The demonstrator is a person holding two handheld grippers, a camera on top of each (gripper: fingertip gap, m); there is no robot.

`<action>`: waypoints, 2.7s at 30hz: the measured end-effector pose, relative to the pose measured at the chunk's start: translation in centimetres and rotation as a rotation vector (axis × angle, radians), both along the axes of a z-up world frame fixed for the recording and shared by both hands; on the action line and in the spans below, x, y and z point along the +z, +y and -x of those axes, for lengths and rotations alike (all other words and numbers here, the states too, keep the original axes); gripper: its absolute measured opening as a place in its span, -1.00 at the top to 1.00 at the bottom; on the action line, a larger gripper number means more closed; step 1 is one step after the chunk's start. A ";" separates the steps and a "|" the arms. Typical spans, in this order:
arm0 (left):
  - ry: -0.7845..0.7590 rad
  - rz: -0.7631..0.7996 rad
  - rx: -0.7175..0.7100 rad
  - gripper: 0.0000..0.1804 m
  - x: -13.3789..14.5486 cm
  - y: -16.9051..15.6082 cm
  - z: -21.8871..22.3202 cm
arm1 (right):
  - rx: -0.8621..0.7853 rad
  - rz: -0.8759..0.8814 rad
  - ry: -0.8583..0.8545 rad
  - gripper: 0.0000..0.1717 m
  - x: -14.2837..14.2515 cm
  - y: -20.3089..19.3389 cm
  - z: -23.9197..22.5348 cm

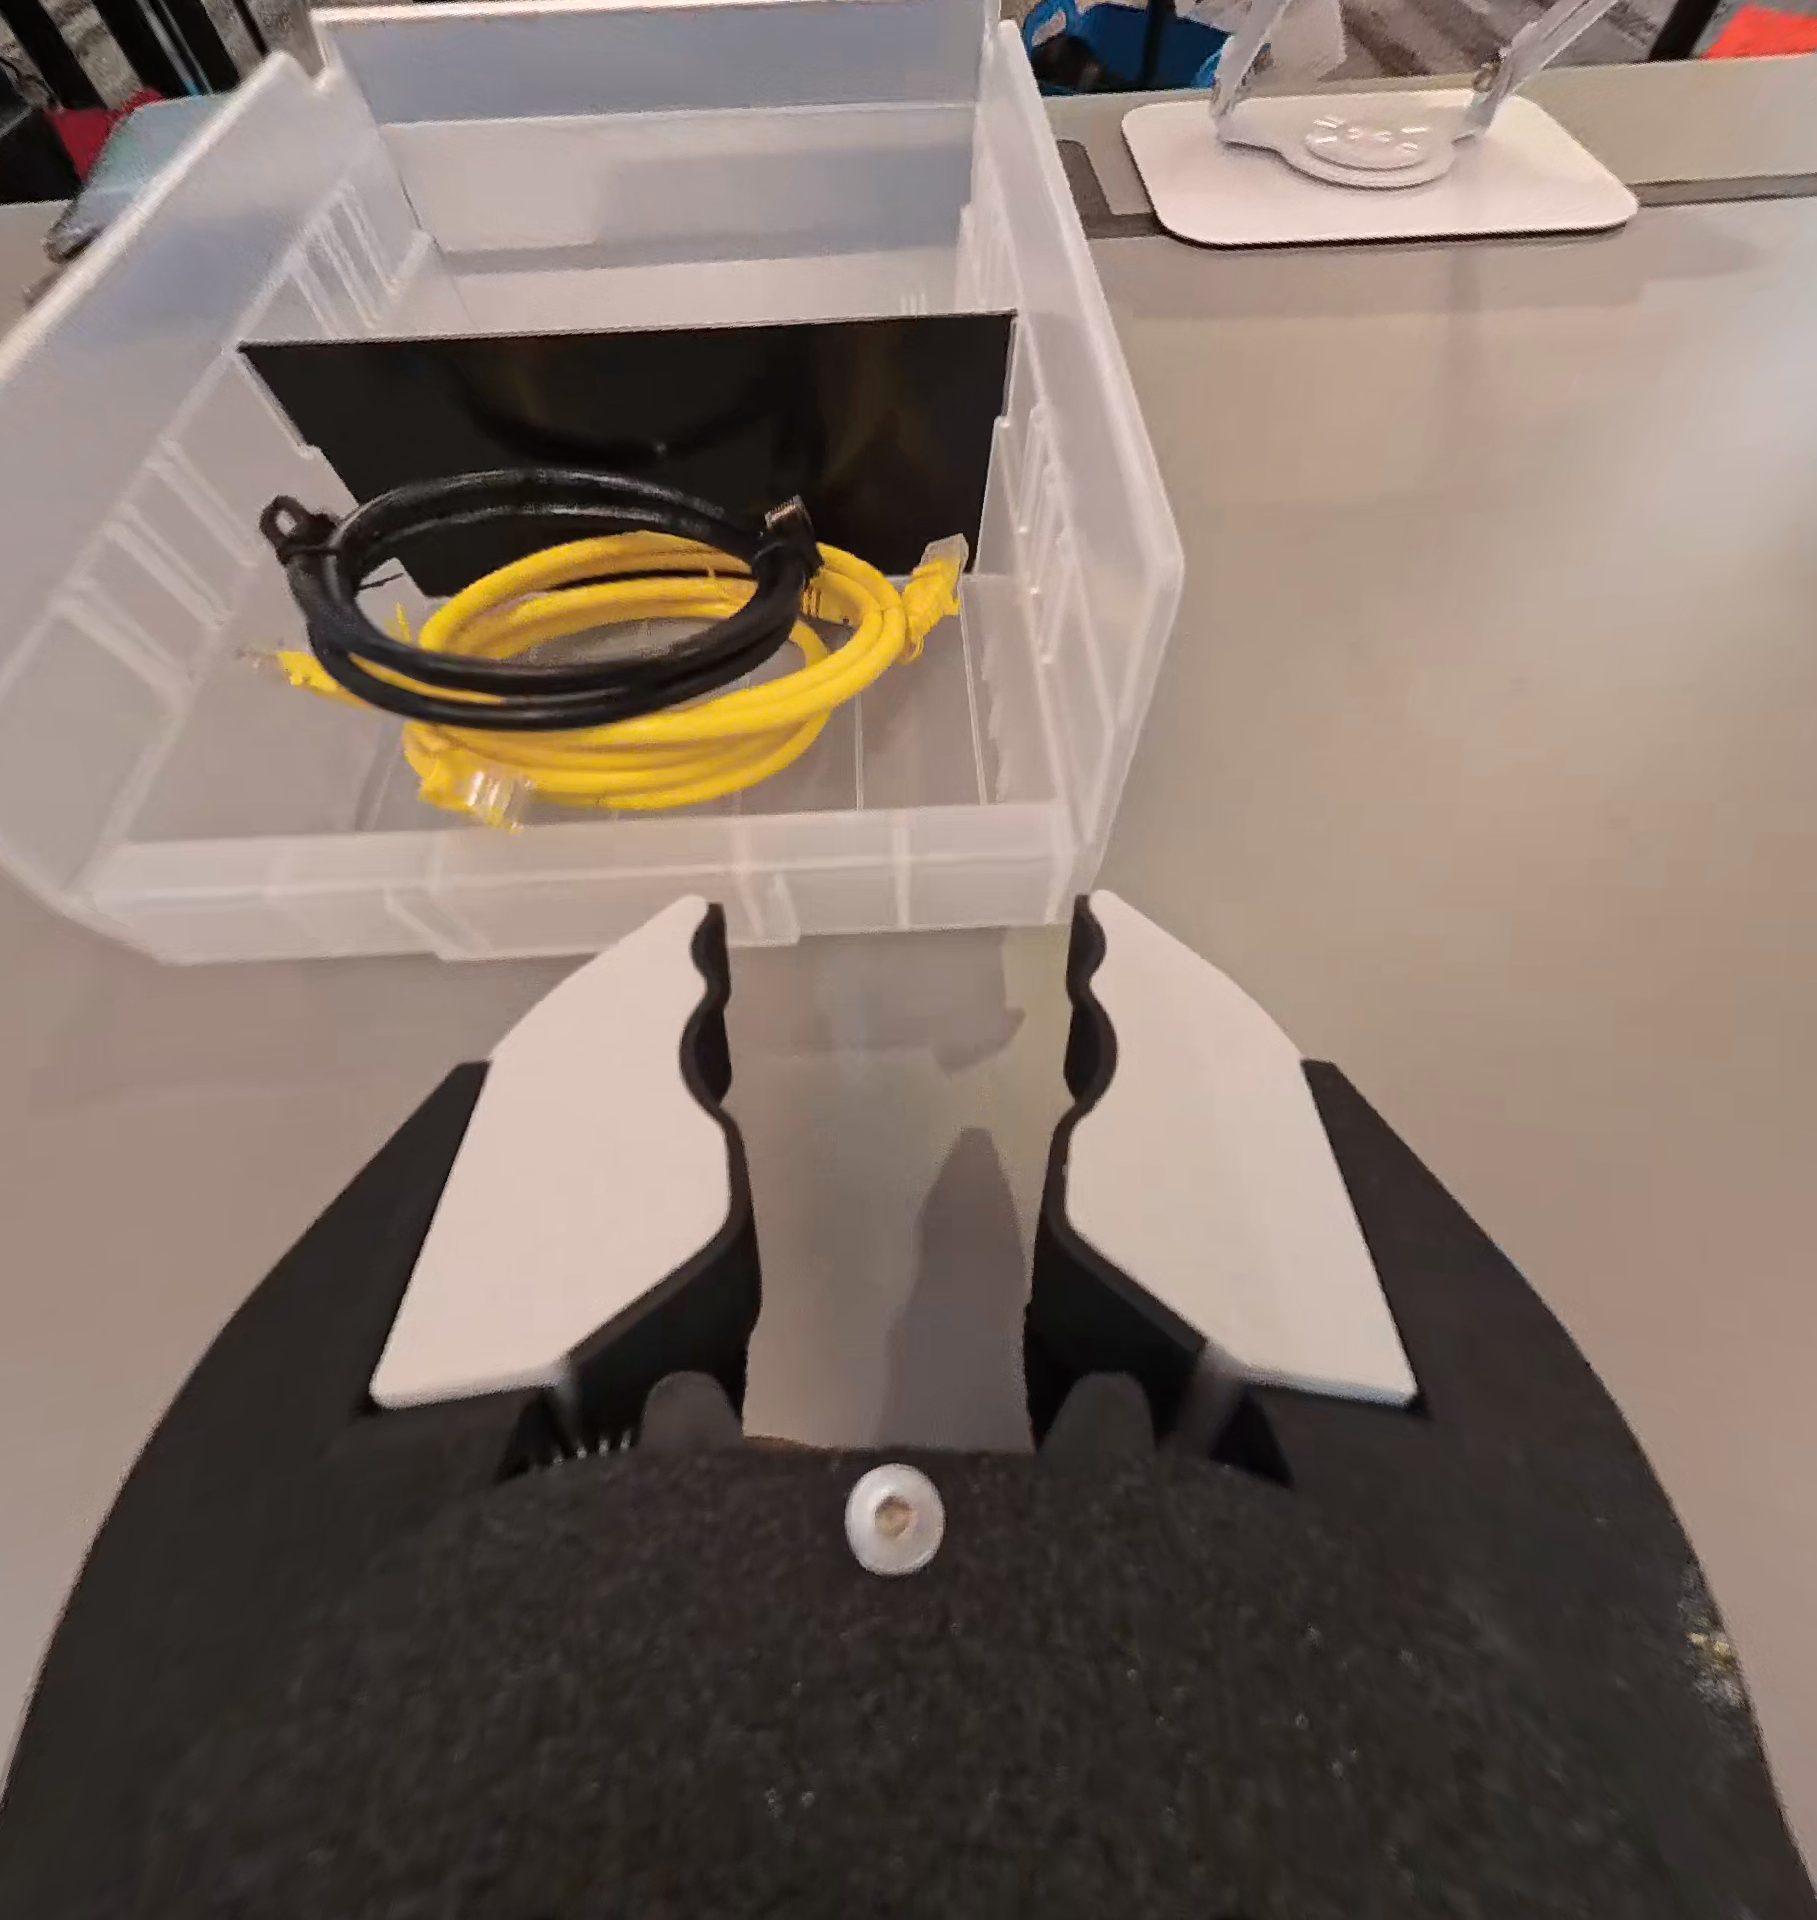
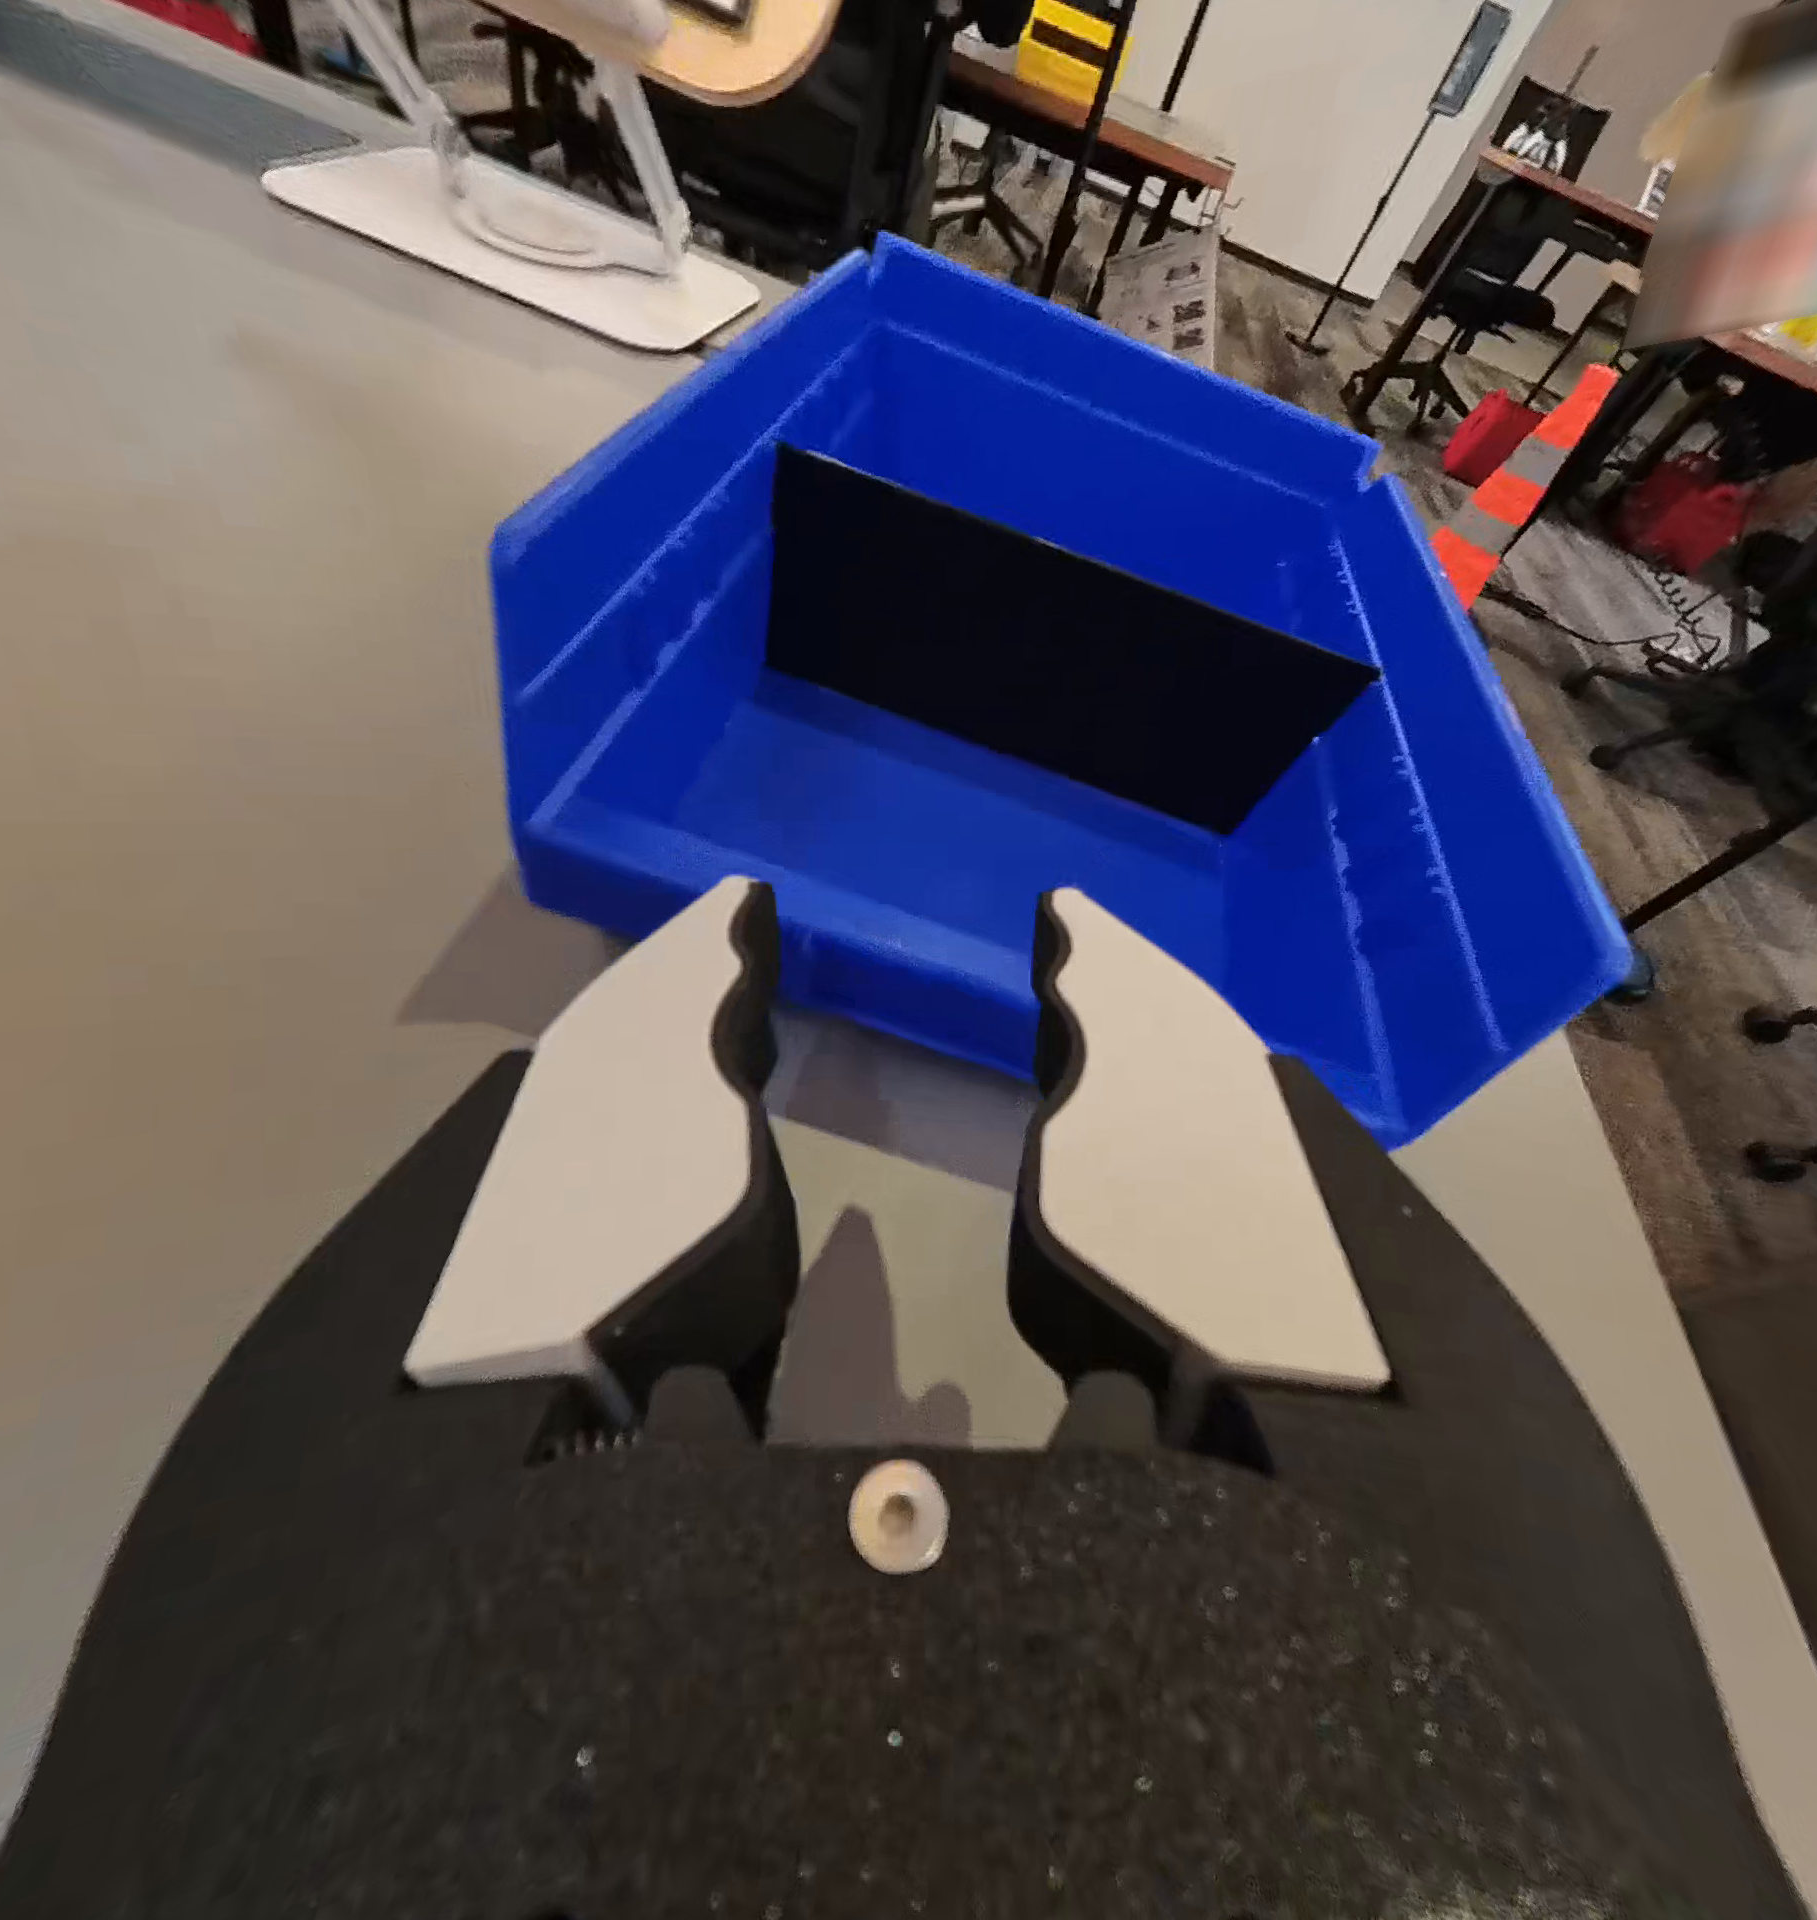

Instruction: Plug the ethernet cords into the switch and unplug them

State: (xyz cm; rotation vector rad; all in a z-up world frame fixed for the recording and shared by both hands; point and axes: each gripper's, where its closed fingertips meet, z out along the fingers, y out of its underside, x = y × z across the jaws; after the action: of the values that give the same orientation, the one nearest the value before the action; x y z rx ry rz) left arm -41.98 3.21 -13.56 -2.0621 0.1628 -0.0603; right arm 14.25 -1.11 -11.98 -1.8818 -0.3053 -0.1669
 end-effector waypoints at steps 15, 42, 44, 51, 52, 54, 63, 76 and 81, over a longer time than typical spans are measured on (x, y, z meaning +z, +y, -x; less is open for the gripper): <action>-0.101 -0.078 -0.113 0.30 1.4 -2.5 -1.5 | 0.074 0.036 0.428 0.35 0.0 -1.4 2.0; 0.180 0.453 -0.341 0.12 9.3 15.0 -0.7 | 0.231 -0.017 0.389 0.26 2.2 3.4 6.2; 0.040 0.660 -0.323 0.10 6.9 17.1 -0.9 | 0.209 -0.021 0.352 0.28 1.5 2.9 5.9; -0.044 1.008 -0.026 0.04 0.0 22.2 3.3 | 0.199 0.025 0.292 0.27 0.1 0.3 4.9; -0.052 1.070 -0.020 -0.02 -0.9 22.0 3.0 | 0.202 0.017 0.310 0.27 0.3 -0.1 4.8; -0.027 1.125 0.000 -0.04 -2.4 21.9 2.9 | 0.202 -0.009 0.334 0.28 1.1 -0.7 4.6; 0.094 1.133 -0.014 0.35 -4.1 22.2 3.4 | 0.205 0.004 0.375 0.28 0.9 -0.5 4.7; -0.278 0.560 -1.086 0.35 13.9 11.3 -7.9 | 0.614 -0.093 0.236 0.27 3.5 0.5 17.3; -0.398 0.454 -1.193 0.35 17.1 7.8 -15.8 | 0.743 -0.199 0.217 0.03 6.6 3.9 25.3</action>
State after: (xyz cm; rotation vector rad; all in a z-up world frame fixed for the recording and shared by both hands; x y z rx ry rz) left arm -26.15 10.97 3.53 -2.0411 1.1822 -1.3129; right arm -11.09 2.78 -5.35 -1.4663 -0.7797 0.4883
